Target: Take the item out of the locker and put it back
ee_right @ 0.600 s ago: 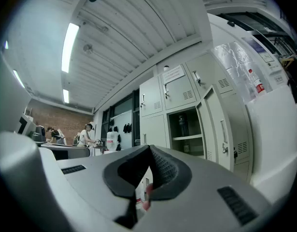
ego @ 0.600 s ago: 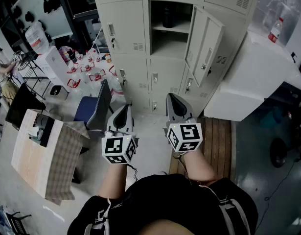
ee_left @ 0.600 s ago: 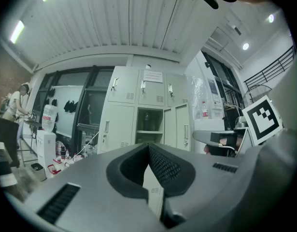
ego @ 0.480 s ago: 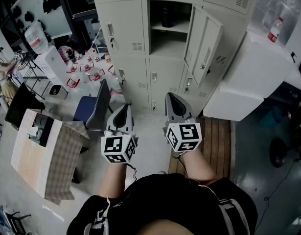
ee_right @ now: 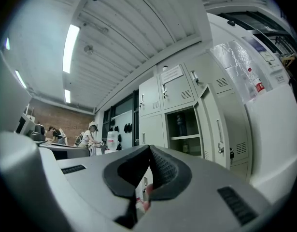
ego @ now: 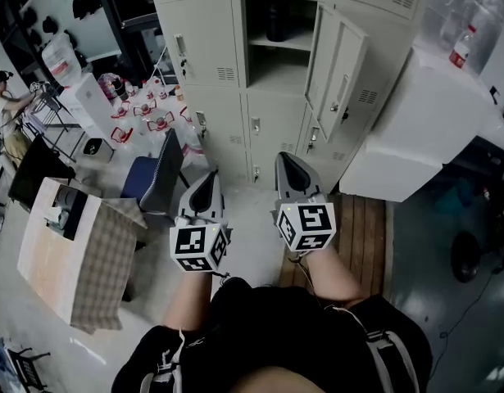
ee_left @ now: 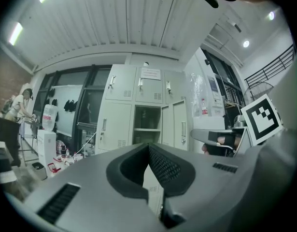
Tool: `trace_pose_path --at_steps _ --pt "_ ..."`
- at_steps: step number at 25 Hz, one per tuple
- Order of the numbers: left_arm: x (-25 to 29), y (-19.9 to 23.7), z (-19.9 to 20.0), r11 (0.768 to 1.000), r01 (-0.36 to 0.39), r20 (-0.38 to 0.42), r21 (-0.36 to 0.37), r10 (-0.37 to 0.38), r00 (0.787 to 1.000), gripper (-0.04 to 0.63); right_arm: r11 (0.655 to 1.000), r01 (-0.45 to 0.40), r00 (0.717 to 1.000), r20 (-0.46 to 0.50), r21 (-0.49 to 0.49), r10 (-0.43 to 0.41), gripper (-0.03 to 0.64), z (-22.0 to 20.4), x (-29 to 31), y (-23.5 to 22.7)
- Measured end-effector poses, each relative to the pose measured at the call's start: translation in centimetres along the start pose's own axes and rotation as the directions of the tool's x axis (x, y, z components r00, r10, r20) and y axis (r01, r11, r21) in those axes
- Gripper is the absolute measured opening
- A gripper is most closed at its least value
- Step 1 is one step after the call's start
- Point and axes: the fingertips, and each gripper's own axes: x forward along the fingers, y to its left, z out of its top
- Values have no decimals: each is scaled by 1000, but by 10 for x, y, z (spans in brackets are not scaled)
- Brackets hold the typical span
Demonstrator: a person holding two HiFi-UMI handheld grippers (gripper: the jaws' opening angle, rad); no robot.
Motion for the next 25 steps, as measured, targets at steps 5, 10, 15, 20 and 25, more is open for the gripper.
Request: trace_pose_path --at_steps 5,10,15,20,25 --pt "7 -3 1 1000 -7 7 -2 7 1000 12 1000 -14 1000 -2 -21 14 17 -1 4 -2" --pt "21 0 -1 1000 1 14 -6 -1 1000 12 1000 -16 1000 3 -17 16 17 -1 19 -5" --pt "49 7 -1 999 40 28 1 -40 999 12 1000 10 1000 17 -6 -10 17 -1 41 -16" --pt "93 24 2 997 82 47 10 -83 995 12 998 55 998 35 -19 -54 17 -1 78 -32" --pt "147 48 12 990 137 64 12 -138 988 12 993 109 993 56 -34 -107 17 4 127 -48"
